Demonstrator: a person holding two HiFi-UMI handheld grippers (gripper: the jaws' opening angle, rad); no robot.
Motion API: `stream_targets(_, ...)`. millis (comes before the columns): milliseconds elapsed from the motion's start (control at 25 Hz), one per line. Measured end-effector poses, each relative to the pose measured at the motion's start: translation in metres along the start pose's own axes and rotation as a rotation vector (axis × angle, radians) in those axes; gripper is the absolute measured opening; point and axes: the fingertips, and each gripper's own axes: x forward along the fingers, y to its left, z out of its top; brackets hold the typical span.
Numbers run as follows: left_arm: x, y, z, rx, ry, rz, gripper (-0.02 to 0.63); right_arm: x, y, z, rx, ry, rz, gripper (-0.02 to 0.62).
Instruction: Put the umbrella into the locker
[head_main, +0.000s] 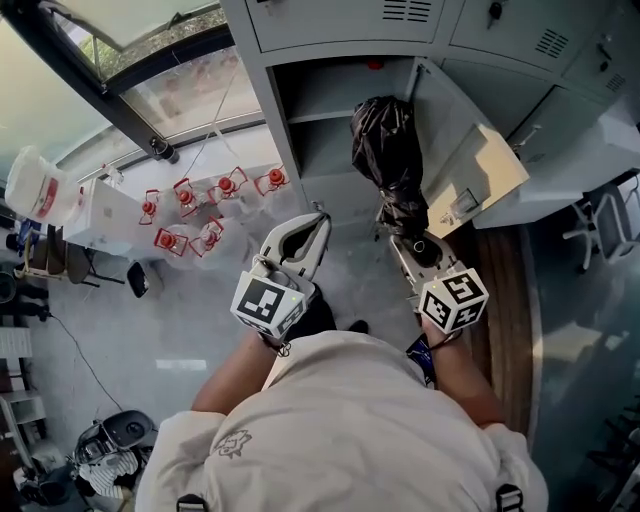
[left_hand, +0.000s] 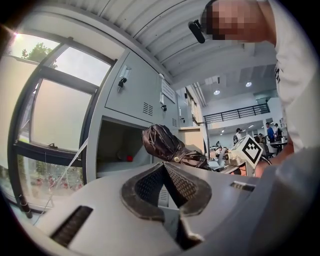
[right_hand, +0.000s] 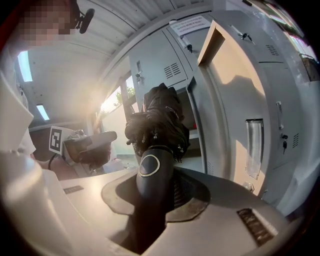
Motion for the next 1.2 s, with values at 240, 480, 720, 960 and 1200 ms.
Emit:
stream_targets(240, 0.020, 0.028, 0.003, 0.025, 0.009, -0.007, 0.014, 0.030, -0.004, 0.004, 0.020, 0.015, -0.009, 0.135)
stream_targets(480, 0.035, 0.053, 0.003, 0.038, 0.008, -0.086, 0.014, 0.067, -0.006, 0.013, 0.023, 0.022, -0.038, 0.135)
stream_targets(720, 0.046, 0.096, 0.001, 0.051, -0.010, -0.139, 0.014, 0.108, -0.007, 0.026, 0.041, 0.020, -0.086, 0.135)
stream_targets(960, 0.046, 0.116, 0.003, 0.053, -0.019, -0.211, 0.014, 0.140, -0.008, 0.037, 0.053, 0.008, -0.137, 0.137)
stream_targets(1200, 0.045, 0.128, 0.003, 0.033, -0.008, -0.236, 0.014, 0.156, -0.012, 0.043, 0.060, 0.008, -0.172, 0.137)
